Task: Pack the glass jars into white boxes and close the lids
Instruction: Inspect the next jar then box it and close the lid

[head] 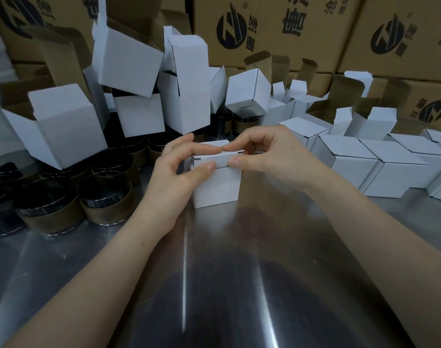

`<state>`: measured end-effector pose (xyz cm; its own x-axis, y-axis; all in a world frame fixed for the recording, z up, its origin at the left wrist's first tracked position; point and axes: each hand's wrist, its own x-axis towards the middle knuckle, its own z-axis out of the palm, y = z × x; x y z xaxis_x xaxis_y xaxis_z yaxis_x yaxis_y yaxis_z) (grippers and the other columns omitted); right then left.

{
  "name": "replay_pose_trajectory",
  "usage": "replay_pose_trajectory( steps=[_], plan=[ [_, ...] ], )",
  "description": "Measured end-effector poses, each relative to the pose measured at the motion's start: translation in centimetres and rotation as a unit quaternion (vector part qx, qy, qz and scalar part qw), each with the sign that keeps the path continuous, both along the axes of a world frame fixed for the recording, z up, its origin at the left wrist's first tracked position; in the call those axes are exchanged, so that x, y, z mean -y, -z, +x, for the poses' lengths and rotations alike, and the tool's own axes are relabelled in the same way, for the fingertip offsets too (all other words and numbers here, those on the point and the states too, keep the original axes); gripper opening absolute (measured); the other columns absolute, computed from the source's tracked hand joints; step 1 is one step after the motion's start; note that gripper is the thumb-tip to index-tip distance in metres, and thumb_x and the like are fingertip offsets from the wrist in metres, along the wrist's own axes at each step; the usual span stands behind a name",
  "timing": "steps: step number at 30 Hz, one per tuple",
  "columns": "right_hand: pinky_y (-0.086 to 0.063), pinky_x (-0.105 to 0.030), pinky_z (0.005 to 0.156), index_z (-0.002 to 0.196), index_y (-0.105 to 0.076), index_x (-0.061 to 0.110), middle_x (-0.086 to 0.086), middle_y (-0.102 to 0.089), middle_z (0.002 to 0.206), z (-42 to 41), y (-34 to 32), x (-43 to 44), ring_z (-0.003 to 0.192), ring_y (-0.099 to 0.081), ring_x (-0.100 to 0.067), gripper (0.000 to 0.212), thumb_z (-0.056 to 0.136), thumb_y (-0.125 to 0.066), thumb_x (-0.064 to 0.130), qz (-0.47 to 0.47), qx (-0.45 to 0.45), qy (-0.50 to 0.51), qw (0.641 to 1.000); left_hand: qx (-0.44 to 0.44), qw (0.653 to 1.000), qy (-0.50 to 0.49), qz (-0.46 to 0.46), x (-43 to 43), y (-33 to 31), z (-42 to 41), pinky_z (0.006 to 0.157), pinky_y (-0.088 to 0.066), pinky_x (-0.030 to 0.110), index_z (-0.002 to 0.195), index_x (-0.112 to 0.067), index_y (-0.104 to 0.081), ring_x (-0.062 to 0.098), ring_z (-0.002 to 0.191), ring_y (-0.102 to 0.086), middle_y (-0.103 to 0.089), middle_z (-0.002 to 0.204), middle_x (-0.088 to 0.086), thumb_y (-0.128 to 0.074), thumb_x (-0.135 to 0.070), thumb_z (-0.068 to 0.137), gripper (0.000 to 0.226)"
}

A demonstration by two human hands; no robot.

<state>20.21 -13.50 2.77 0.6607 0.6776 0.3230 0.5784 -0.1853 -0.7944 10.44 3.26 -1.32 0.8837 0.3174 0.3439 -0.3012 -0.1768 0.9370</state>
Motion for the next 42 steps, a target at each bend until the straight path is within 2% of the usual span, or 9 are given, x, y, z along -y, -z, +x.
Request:
replay_pose_trajectory(
  steps=[2, 7, 12, 16, 22, 30, 32, 37, 42],
  plan=[
    [-0.054, -0.029, 0.07, 0.088, -0.075, 0.034, -0.004, -0.07, 0.088, 0.0, 0.0, 0.0, 0.077, -0.061, -0.019, 0.02, 0.082, -0.078, 0.015, -0.011, 0.009, 0.002, 1.0, 0.0, 1.0, 0.001, 0.003, 0.0, 0.0, 0.0, 0.114, -0.033, 0.047, 0.083, -0.042, -0.075, 0.005, 0.138, -0.036, -0.044, 0.14, -0.006, -0.07, -0.021, 0.072, 0.024],
    [-0.049, -0.018, 0.065, 0.085, -0.075, 0.039, 0.008, -0.069, 0.083, 0.0, 0.2, 0.0, 0.074, -0.057, -0.008, 0.02, 0.084, -0.076, 0.02, -0.03, 0.017, 0.003, 0.999, -0.003, 1.0, -0.003, 0.027, -0.1, 0.3, 0.2, 0.116, -0.03, 0.041, 0.089, -0.027, -0.071, -0.002, 0.137, -0.032, -0.043, 0.141, -0.002, -0.066, 0.001, 0.085, 0.029],
    [-0.052, -0.02, 0.071, 0.088, -0.076, 0.034, 0.013, -0.069, 0.081, 0.1, 0.5, 0.0, 0.079, -0.061, -0.008, 0.017, 0.09, -0.069, 0.018, -0.048, 0.015, -0.006, 0.999, -0.01, 0.999, -0.008, 0.032, 0.0, 0.3, 0.1, 0.116, -0.028, 0.032, 0.091, -0.018, -0.075, -0.008, 0.134, -0.031, -0.046, 0.139, -0.006, -0.066, -0.013, 0.088, 0.011],
    [-0.054, -0.034, 0.074, 0.087, -0.076, 0.032, 0.004, -0.07, 0.087, 0.0, 0.5, 0.1, 0.085, -0.063, -0.024, 0.016, 0.089, -0.07, 0.018, -0.05, 0.022, -0.019, 0.998, -0.02, 0.999, -0.021, 0.03, 0.1, 0.2, 0.1, 0.115, -0.028, 0.032, 0.094, -0.02, -0.075, -0.006, 0.135, -0.031, -0.042, 0.142, -0.009, -0.065, -0.014, 0.09, 0.012],
    [-0.045, -0.032, 0.066, 0.091, -0.078, 0.019, -0.015, -0.065, 0.083, 0.0, 0.3, 0.0, 0.068, -0.052, -0.015, 0.007, 0.085, -0.075, 0.016, -0.061, 0.048, -0.017, 0.997, -0.058, 0.997, 0.004, -0.052, 0.7, -0.2, 0.2, 0.109, -0.04, 0.048, 0.107, -0.026, -0.061, 0.024, 0.13, -0.046, -0.044, 0.14, 0.008, -0.067, -0.021, 0.079, 0.028],
    [-0.047, -0.03, 0.068, 0.093, -0.078, 0.017, 0.003, -0.058, 0.081, -0.1, 0.1, -0.2, 0.074, -0.055, -0.012, 0.011, 0.083, -0.077, 0.02, -0.107, 0.152, 0.008, 0.983, -0.033, 0.995, 0.021, -0.095, 0.7, 0.2, 1.0, 0.08, -0.054, 0.018, 0.129, -0.03, -0.044, 0.01, 0.106, -0.058, -0.051, 0.124, -0.002, -0.054, -0.001, 0.093, 0.047],
    [-0.048, -0.03, 0.073, 0.091, -0.077, 0.016, 0.002, -0.053, 0.088, -0.2, 0.2, -0.3, 0.081, -0.054, -0.012, 0.012, 0.082, -0.079, 0.023, -0.108, 0.171, 0.017, 0.979, -0.026, 0.995, 0.017, -0.097, 0.8, 0.4, 1.0, 0.082, -0.052, 0.017, 0.131, -0.031, -0.041, 0.009, 0.11, -0.057, -0.051, 0.127, -0.003, -0.054, -0.003, 0.094, 0.049],
    [-0.035, -0.007, 0.09, 0.082, -0.059, 0.029, 0.008, -0.051, 0.126, -0.5, 0.9, -0.8, 0.114, -0.044, 0.002, 0.019, 0.081, -0.078, 0.033, -0.121, 0.208, 0.015, 0.97, -0.019, 0.992, 0.012, -0.121, 0.7, 0.7, 0.9, 0.101, -0.048, 0.026, 0.142, -0.027, -0.032, 0.009, 0.126, -0.052, -0.049, 0.142, -0.005, -0.056, -0.01, 0.096, 0.055],
    [-0.05, -0.032, 0.085, 0.085, -0.043, 0.042, 0.003, -0.063, 0.116, -1.0, 1.1, -1.4, 0.103, -0.056, -0.011, 0.03, 0.083, -0.072, 0.039, -0.148, 0.247, 0.041, 0.957, -0.018, 0.991, 0.003, -0.13, 1.0, 0.9, 0.9, 0.092, -0.051, 0.018, 0.138, -0.023, -0.038, 0.009, 0.121, -0.056, -0.055, 0.133, -0.004, -0.058, -0.016, 0.095, 0.048]
  ],
)
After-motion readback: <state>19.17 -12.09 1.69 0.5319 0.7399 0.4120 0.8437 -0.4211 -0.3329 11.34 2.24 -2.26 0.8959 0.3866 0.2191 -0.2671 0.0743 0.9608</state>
